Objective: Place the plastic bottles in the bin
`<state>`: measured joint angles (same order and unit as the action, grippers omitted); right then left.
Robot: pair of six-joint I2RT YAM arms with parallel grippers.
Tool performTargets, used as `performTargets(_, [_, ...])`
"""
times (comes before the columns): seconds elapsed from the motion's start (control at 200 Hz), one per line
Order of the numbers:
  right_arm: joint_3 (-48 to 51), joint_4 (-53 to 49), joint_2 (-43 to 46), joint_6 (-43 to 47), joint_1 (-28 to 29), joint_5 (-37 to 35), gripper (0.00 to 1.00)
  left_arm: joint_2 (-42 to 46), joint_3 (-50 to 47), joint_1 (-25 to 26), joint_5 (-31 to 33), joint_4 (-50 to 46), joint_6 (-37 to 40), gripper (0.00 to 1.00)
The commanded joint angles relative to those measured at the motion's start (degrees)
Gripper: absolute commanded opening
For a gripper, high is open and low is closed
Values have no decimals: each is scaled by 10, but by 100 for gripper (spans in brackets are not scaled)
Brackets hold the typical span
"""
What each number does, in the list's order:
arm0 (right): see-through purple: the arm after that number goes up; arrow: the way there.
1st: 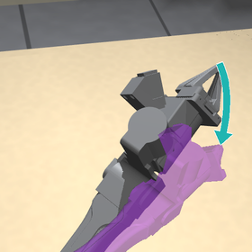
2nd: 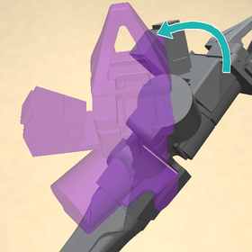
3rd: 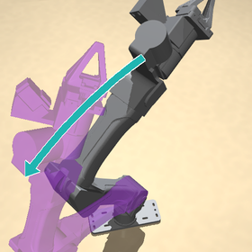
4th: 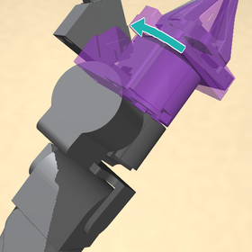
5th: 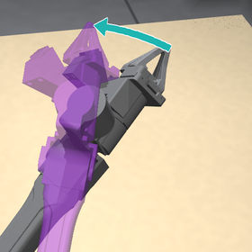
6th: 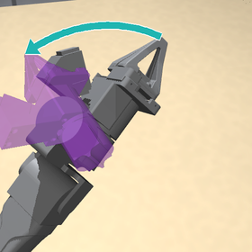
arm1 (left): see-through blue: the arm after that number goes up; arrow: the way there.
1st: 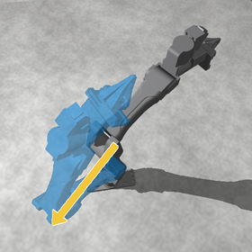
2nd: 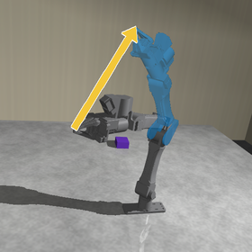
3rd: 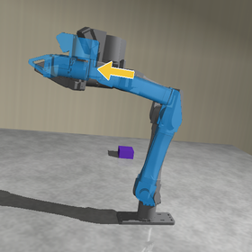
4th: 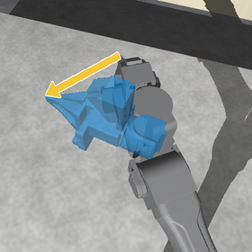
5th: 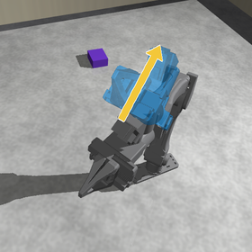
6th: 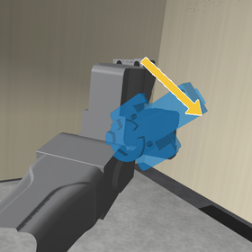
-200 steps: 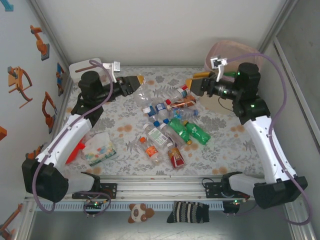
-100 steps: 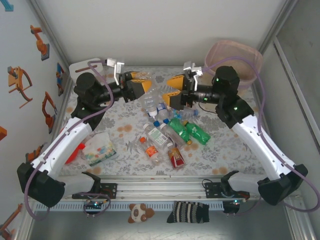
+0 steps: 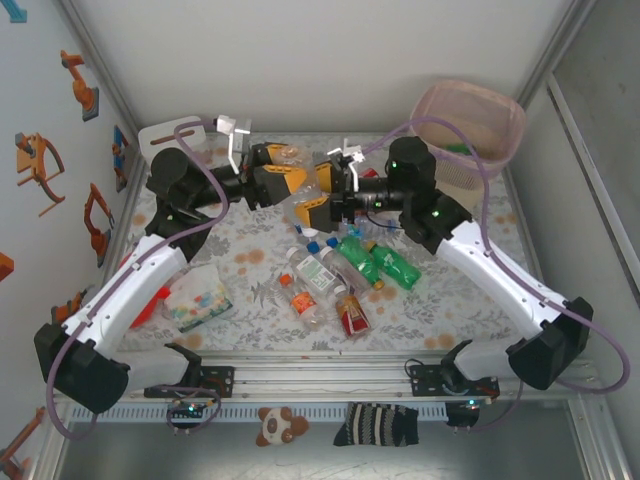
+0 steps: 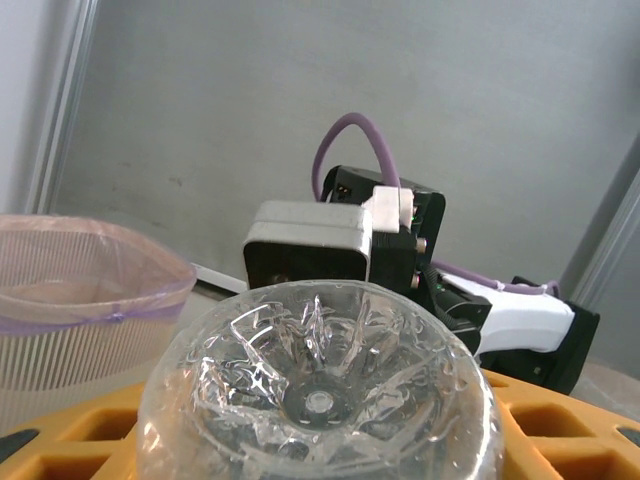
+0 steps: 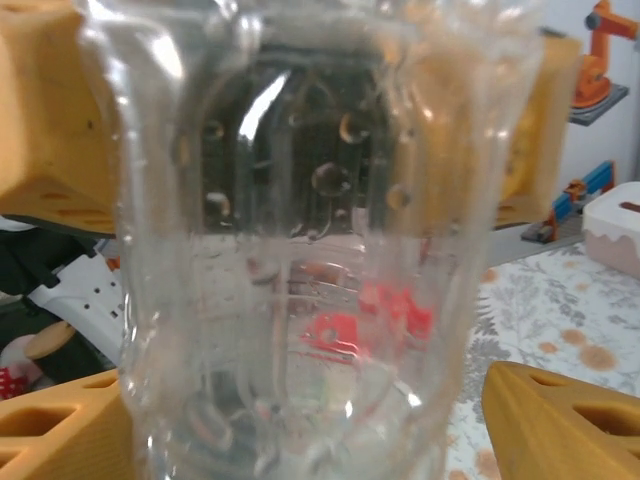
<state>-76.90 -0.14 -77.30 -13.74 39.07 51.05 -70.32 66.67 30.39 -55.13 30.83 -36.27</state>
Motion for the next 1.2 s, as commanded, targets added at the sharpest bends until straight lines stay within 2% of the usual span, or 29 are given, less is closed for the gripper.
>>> performTargets(0.0, [-18, 57, -4, -24, 5, 14, 78, 2, 20, 4, -18, 34, -8, 56])
performTargets(0.441, [-26, 61, -4, -53, 6, 12, 61, 4, 18, 4, -18, 25, -1, 58])
performTargets(0.636, [-28, 52, 0, -57, 6, 1, 57, 21, 14, 4, 6, -10, 27, 68])
performTargets(0.761, [-34, 38, 2, -57, 6, -8, 54, 41, 10, 4, 37, -53, 60, 78])
performTargets(0.876, [-39, 17, 6, -44, 6, -18, 53, 72, -2, 3, 92, -100, 101, 86])
performTargets(1.192, [-80, -97, 12, -2, -13, -104, 53, 141, -36, -3, 175, -180, 163, 88])
